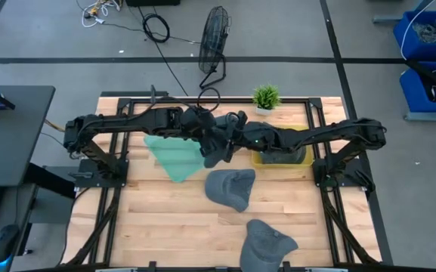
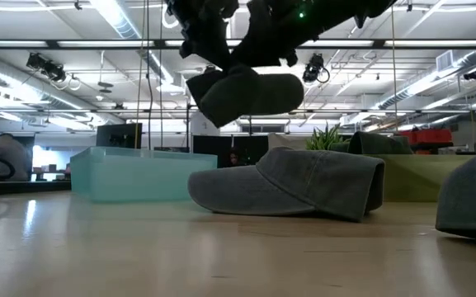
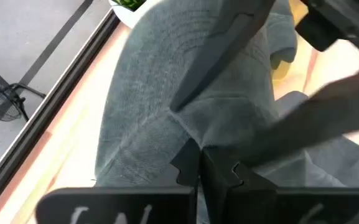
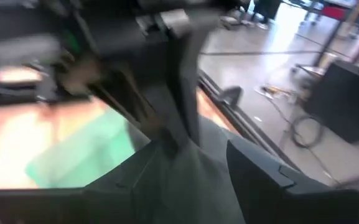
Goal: Pick & Place hat
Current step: Put the black cap into the yellow bin
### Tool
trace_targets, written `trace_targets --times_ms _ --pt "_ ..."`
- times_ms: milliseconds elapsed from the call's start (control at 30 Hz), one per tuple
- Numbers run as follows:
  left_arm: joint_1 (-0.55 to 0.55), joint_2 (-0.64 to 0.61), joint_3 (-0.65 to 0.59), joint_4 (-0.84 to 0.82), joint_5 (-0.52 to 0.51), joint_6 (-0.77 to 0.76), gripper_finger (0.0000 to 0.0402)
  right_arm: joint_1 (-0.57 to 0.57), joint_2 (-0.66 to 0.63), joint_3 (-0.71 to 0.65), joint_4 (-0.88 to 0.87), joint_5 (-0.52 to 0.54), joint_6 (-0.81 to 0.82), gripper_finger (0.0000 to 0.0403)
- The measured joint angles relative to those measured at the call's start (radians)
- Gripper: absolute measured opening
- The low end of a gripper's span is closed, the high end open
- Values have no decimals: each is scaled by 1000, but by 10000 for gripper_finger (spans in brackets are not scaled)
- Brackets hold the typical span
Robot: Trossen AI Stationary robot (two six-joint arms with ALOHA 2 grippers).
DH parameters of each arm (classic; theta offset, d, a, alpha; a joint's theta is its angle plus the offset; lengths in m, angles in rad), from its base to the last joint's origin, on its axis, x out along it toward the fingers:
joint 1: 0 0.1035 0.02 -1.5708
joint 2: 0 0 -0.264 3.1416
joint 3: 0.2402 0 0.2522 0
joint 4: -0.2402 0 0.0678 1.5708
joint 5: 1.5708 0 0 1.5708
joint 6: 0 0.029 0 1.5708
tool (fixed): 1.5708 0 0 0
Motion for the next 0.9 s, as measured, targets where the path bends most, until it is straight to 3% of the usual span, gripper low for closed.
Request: trace_targets --times_ms 133,400,567,800,900 --pt "1 1 0 -7 -1 2 8 -12 14 0 -55 67 0 186" --pt "1 3 -1 -10 0 11 10 -16 36 1 -157 83 -3 170" --pt "-2 3 -1 -10 2 25 8 -19 36 1 -208 85 39 120" --pt "-2 3 -1 -9 5 46 9 -21 34 4 -279 81 125 19" --pt "-2 3 -1 -9 4 97 9 -20 34 4 -277 82 125 11"
